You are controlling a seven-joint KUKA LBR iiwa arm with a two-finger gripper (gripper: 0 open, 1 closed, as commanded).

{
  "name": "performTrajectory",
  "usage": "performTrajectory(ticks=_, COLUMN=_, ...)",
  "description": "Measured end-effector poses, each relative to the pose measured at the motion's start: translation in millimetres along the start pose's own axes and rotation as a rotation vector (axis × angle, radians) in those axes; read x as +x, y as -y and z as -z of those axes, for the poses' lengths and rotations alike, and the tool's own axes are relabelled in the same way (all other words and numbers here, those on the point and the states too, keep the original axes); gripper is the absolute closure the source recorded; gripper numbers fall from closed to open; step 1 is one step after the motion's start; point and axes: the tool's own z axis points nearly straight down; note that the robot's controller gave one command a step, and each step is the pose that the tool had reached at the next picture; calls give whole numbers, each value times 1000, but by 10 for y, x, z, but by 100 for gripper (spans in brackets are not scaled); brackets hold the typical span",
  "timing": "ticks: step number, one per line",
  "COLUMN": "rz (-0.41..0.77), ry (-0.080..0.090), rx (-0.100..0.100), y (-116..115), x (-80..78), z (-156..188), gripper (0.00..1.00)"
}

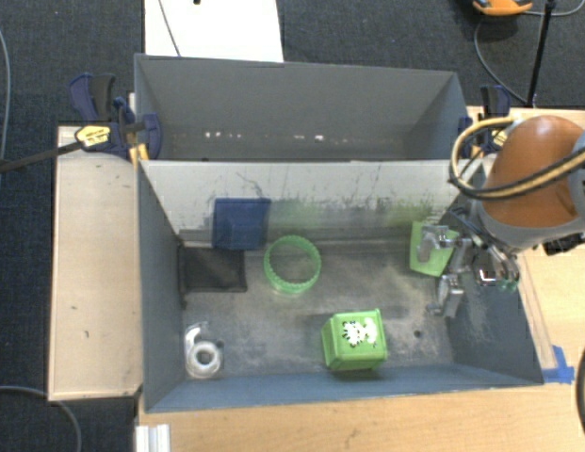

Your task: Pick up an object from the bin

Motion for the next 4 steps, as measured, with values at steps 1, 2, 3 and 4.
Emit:
performTrajectory(ticks=1, rz=3, ry=8, rx=2, y=-3, x=-17, z=46, gripper=0)
performTrajectory(ticks=2, rz=4, ry=8, rx=2, y=-17, x=-14, z=38, gripper=0)
performTrajectory(ticks=3, rz=98, ry=11, rx=-2, y=-425, x=215, z=-362, gripper=0)
performTrajectory(ticks=4, rz=125, ry=7, rx=2, y=-575, x=396, z=-538, gripper=0)
